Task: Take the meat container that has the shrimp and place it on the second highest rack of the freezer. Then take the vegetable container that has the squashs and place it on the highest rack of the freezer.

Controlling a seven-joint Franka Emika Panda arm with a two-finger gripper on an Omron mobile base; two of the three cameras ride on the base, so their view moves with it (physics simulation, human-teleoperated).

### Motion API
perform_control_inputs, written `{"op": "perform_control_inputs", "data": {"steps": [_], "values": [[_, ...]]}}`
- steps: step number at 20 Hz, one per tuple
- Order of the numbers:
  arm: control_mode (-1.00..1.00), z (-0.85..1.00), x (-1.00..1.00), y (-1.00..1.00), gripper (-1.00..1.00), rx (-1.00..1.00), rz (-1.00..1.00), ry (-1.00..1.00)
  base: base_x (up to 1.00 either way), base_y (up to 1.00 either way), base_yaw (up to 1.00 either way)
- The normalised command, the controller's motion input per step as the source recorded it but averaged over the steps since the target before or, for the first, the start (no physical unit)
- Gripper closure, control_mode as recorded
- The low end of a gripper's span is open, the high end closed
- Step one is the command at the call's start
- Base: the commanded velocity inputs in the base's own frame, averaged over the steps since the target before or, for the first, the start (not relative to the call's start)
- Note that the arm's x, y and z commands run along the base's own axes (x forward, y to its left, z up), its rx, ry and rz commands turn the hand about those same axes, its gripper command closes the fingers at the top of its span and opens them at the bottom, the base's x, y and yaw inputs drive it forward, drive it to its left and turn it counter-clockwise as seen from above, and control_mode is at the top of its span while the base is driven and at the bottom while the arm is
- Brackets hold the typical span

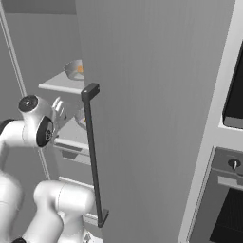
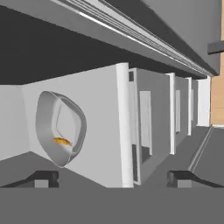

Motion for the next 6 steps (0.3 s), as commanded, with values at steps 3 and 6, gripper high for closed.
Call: {"op": "perform_control_inputs", "data": {"steps": [3,6], "values": [[-1.0,1.0,-0.96,0.0,-1.0,0.0,0.0,0.06,0.0,0.0,0.0],[-1.0,1.0,-0.97,0.0,-1.0,0.0,0.0,0.01,0.0,0.0,0.0]]}}
